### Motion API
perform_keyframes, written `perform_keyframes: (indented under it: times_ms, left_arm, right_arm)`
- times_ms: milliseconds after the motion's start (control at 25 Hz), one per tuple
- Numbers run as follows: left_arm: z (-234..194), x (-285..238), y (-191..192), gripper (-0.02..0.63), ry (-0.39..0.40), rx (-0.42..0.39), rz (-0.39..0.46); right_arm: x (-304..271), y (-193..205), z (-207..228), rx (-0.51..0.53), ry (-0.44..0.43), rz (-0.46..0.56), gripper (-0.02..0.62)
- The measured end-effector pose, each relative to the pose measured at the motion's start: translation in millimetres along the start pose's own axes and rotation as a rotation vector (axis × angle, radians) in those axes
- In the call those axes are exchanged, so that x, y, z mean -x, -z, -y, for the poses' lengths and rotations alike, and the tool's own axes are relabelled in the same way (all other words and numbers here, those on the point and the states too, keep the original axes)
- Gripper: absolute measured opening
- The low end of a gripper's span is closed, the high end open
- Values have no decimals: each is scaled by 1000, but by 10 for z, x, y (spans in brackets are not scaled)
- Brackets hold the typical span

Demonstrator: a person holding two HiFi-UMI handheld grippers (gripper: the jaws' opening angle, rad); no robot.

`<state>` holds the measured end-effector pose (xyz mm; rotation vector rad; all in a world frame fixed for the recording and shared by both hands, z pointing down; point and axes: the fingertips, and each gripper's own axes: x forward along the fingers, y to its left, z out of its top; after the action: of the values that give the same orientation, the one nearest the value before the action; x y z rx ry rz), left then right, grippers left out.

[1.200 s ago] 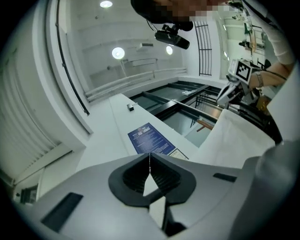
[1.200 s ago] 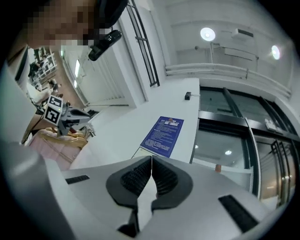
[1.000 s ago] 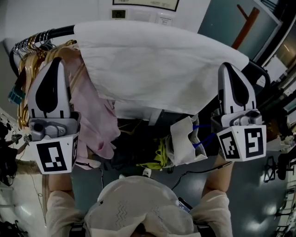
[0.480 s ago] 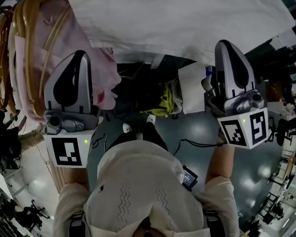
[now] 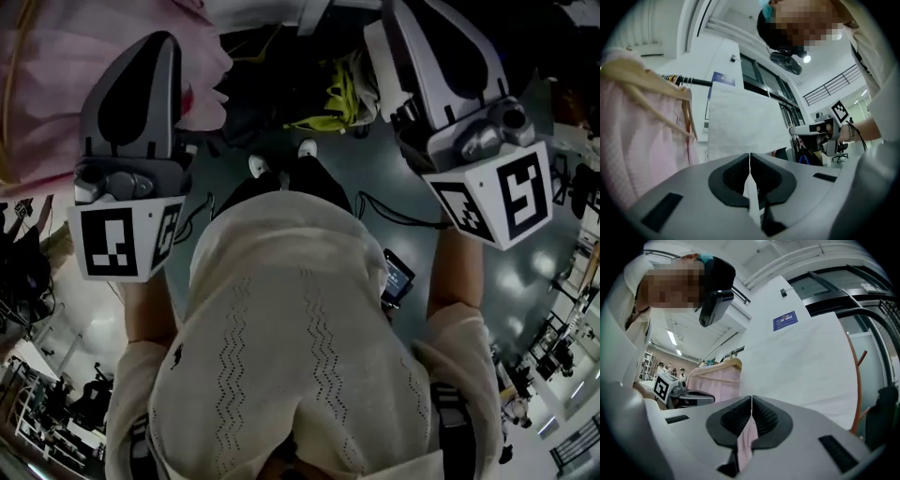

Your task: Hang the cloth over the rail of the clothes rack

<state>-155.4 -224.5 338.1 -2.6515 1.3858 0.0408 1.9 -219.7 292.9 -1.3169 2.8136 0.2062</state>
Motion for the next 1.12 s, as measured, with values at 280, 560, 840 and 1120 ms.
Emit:
perform_keyframes:
  times_ms: [280, 560, 840, 1120]
  left_arm:
    - [103, 32, 378, 15, -76, 74, -84]
    - [529, -191, 594, 15, -64, 53, -175]
    - [1243, -398, 899, 15, 38, 67, -209]
    - [1510, -305, 835, 15, 36, 151, -187]
  right_arm:
    - [158, 441, -212, -22, -76, -53, 20]
    - [298, 734, 31, -31, -27, -88, 20]
    - [509, 1098, 140, -110, -24, -116, 20]
    - [699, 1214, -149, -162, -97, -164, 20]
